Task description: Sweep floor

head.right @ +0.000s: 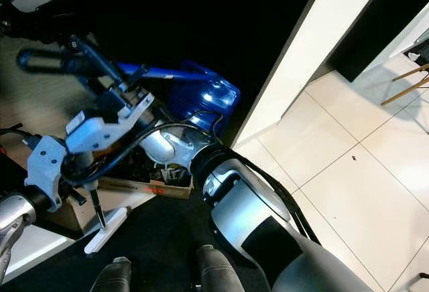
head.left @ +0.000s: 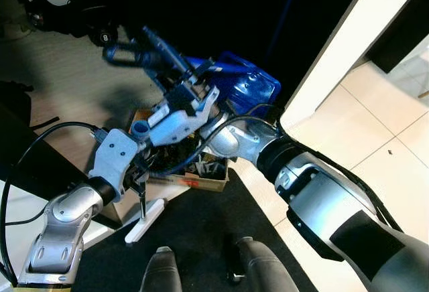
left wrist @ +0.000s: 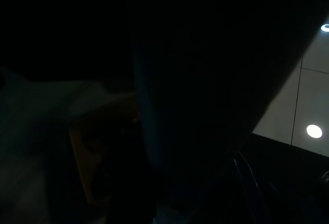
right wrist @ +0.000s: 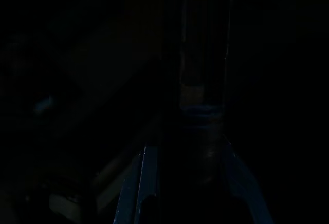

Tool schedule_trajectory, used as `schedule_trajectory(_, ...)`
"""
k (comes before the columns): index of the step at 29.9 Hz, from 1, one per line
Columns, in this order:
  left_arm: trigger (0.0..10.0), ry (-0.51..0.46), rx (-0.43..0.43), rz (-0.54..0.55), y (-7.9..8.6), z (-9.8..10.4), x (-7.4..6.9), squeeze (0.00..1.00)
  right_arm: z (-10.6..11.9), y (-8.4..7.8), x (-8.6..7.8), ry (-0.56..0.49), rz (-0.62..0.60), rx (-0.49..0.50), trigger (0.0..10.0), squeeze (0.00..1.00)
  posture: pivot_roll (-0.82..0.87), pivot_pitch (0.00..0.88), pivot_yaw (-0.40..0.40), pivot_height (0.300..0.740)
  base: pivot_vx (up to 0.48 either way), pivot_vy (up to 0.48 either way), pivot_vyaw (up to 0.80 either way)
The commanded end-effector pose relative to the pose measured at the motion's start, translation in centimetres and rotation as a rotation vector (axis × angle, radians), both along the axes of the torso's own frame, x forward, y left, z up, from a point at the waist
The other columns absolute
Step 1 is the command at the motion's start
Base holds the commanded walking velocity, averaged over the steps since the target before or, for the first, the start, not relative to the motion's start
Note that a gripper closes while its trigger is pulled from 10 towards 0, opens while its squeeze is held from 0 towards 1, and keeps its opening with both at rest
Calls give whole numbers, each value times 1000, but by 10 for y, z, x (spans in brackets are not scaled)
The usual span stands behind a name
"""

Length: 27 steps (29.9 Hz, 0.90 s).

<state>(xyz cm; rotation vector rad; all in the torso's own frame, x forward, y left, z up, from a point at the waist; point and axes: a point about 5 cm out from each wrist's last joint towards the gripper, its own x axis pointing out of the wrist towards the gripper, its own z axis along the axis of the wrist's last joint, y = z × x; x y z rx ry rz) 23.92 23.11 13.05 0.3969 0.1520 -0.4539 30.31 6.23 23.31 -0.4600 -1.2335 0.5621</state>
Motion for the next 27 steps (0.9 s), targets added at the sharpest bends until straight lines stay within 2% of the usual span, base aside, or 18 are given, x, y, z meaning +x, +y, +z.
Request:
schedule_trajectory(1, 10000, 10, 34, -26, 0, -3, -3, 0, -1, 52, -50, 37, 209, 85, 10000, 0, 38, 146, -150, 740, 0, 0, 0)
schedule_trajectory(3, 10000, 12, 37, -26, 0, -3, -3, 0, -1, 52, -50, 48, 210, 97, 10000, 0, 38, 146, -150, 740, 0, 0, 0)
schedule_trajectory(4, 10000, 12, 37, -26, 0, -3, -3, 0, 1, 51, -47, 70, 192, 114, 10000, 0, 38, 147, -150, 740, 0, 0, 0)
schedule_trajectory(5, 10000, 13, 37, -26, 0, -3, -3, 0, 7, 46, -35, 137, 127, 167, 10000, 0, 39, 148, -151, 740, 0, 0, 0)
schedule_trajectory(6, 10000, 13, 37, -26, 0, -3, -3, 0, 7, 46, -35, 137, 127, 167, 10000, 0, 39, 148, -151, 740, 0, 0, 0)
schedule_trajectory(9, 10000, 12, 40, -26, -1, -3, -3, 0, 20, 28, -6, 238, -15, 241, 10000, 0, 43, 149, -150, 740, 0, 0, 0)
schedule_trajectory(10, 10000, 8, 40, -23, 0, -2, -2, 0, 32, 12, 12, 223, -105, 244, 10000, 0, 42, 148, -147, 740, 0, 0, 0)
schedule_trajectory(11, 10000, 8, 40, -23, 0, -2, -2, 0, 32, 12, 12, 223, -105, 244, 10000, 0, 42, 148, -147, 740, 0, 0, 0)
schedule_trajectory(13, 10000, 4, 37, -18, 1, -1, 0, 0, 51, -16, 37, 217, -216, 258, 10000, 0, 33, 145, -137, 740, 0, 0, 0)
schedule_trajectory(14, 10000, 4, 37, -18, 1, -1, 0, 0, 51, -16, 37, 217, -216, 258, 10000, 0, 33, 145, -137, 740, 0, 0, 0)
schedule_trajectory(16, 10000, 2, 36, -14, 1, -1, 2, 0, 77, -51, 57, 212, -289, 320, 10000, 0, 31, 144, -134, 740, 0, 0, 0)
schedule_trajectory(18, 10000, 1, 37, -8, 2, -1, 6, 0, 108, -86, 69, 193, -320, 395, 10000, 0, 18, 142, -119, 740, 0, 0, 0)
schedule_trajectory(22, 10000, -5, 33, 6, 2, -1, 10, 0, 140, -123, 75, 164, -337, 450, 10000, 0, 8, 141, -105, 740, 0, 0, 0)
schedule_trajectory(23, 10000, -5, 33, 6, 2, -1, 10, 0, 140, -123, 75, 164, -337, 450, 10000, 0, 8, 141, -105, 740, 0, 0, 0)
schedule_trajectory(26, 10000, 3, 28, 47, 4, -3, 16, 0, 160, -158, 82, 208, -344, 351, 10000, 0, 4, 138, -96, 740, 0, 0, 0)
schedule_trajectory(27, 10000, 3, 28, 47, 4, -3, 16, 0, 160, -158, 82, 208, -344, 351, 10000, 0, 4, 138, -96, 740, 0, 0, 0)
